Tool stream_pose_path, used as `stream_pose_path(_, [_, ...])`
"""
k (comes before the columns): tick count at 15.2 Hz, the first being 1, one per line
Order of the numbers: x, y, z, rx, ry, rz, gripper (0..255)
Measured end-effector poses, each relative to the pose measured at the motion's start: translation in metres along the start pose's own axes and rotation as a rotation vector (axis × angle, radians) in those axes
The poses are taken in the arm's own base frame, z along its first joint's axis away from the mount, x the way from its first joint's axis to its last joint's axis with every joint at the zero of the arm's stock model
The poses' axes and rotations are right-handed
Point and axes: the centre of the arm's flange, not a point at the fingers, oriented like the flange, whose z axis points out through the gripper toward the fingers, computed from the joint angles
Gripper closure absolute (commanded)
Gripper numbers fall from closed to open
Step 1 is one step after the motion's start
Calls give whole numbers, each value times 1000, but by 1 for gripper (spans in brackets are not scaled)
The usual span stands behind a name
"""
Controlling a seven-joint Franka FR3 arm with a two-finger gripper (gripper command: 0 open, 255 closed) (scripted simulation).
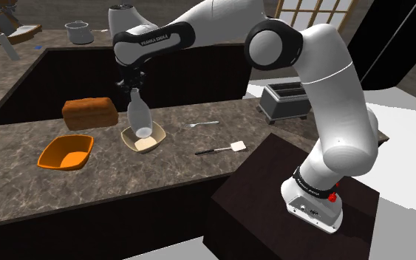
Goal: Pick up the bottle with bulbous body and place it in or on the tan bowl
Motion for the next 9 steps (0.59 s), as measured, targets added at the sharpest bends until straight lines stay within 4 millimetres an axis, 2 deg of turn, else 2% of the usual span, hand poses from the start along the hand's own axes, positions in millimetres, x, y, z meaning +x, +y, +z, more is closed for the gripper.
stream_pose_path(3, [-1,1,11,0,0,0,255])
stream_pose_path(9, [-1,1,13,0,1,0,255])
